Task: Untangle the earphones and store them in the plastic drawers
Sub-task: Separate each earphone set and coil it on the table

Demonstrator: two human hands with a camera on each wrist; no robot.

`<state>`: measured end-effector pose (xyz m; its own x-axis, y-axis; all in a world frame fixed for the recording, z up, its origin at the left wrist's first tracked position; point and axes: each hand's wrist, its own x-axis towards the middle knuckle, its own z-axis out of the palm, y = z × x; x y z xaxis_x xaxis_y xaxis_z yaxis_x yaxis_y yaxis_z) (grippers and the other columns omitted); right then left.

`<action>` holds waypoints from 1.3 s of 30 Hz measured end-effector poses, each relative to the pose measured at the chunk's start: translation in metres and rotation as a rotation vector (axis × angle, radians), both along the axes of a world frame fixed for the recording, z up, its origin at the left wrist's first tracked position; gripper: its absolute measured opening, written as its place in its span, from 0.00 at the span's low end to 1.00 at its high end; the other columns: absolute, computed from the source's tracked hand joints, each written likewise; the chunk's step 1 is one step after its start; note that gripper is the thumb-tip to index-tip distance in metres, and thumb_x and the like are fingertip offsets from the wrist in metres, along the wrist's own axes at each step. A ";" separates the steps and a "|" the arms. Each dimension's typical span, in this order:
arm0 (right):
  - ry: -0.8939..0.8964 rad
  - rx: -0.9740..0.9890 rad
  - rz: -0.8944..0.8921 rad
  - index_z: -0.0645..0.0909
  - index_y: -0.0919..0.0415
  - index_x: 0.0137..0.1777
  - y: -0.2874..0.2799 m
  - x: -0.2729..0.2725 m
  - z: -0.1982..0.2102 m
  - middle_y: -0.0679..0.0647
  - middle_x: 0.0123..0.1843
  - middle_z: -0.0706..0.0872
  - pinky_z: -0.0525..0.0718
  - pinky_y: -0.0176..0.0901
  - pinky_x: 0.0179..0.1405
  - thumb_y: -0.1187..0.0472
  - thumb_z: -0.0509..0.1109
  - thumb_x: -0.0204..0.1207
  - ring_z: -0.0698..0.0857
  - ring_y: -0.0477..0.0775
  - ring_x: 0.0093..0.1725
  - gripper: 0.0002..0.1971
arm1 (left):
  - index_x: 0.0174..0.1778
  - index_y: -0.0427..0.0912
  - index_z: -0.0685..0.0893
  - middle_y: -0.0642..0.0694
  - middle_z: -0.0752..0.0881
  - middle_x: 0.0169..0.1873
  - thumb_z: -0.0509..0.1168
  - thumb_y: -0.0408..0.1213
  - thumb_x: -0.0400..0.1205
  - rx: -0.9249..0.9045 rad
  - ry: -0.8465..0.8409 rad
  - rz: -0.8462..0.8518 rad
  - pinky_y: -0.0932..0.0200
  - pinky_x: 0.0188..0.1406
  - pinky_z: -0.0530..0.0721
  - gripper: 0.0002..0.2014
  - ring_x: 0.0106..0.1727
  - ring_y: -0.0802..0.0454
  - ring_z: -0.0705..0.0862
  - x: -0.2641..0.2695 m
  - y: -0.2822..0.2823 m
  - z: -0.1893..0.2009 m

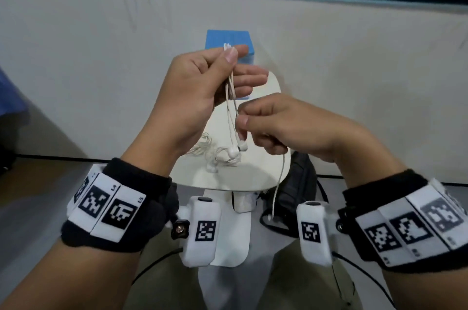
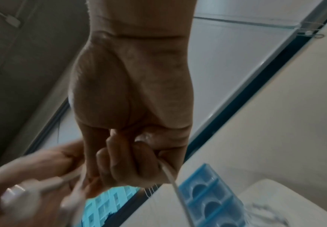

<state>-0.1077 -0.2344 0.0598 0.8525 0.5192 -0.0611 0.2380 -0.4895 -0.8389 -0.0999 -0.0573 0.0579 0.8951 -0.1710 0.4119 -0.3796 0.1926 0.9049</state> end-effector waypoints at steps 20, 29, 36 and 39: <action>-0.328 -0.137 -0.030 0.80 0.51 0.36 0.005 -0.002 0.000 0.40 0.25 0.72 0.68 0.40 0.32 0.55 0.63 0.90 0.69 0.42 0.27 0.18 | 0.70 0.32 0.81 0.40 0.95 0.49 0.56 0.34 0.94 -0.024 -0.087 0.048 0.62 0.50 0.88 0.14 0.52 0.48 0.94 0.002 0.014 0.017; -0.807 -0.369 -0.013 0.83 0.51 0.54 0.017 -0.013 0.051 0.27 0.29 0.81 0.72 0.31 0.35 0.60 0.67 0.85 0.81 0.35 0.37 0.05 | 0.28 0.35 0.84 0.29 0.85 0.25 0.41 0.59 0.93 0.457 0.208 -0.111 0.51 0.26 0.72 0.41 0.17 0.41 0.77 0.000 0.019 0.038; -0.862 -0.333 -0.038 0.79 0.50 0.45 0.024 -0.005 0.033 0.37 0.30 0.85 0.73 0.48 0.34 0.51 0.63 0.86 0.80 0.37 0.33 0.09 | 0.38 0.25 0.86 0.36 0.83 0.22 0.49 0.54 0.93 0.563 0.350 -0.299 0.64 0.17 0.72 0.37 0.14 0.52 0.73 0.011 0.028 0.046; -0.726 -0.118 -0.160 0.82 0.54 0.42 0.025 -0.003 0.023 0.46 0.34 0.88 0.81 0.54 0.40 0.54 0.68 0.87 0.84 0.48 0.37 0.11 | 0.42 0.32 0.87 0.39 0.87 0.27 0.56 0.48 0.92 0.489 0.344 -0.229 0.67 0.22 0.81 0.25 0.20 0.55 0.81 0.010 0.030 0.042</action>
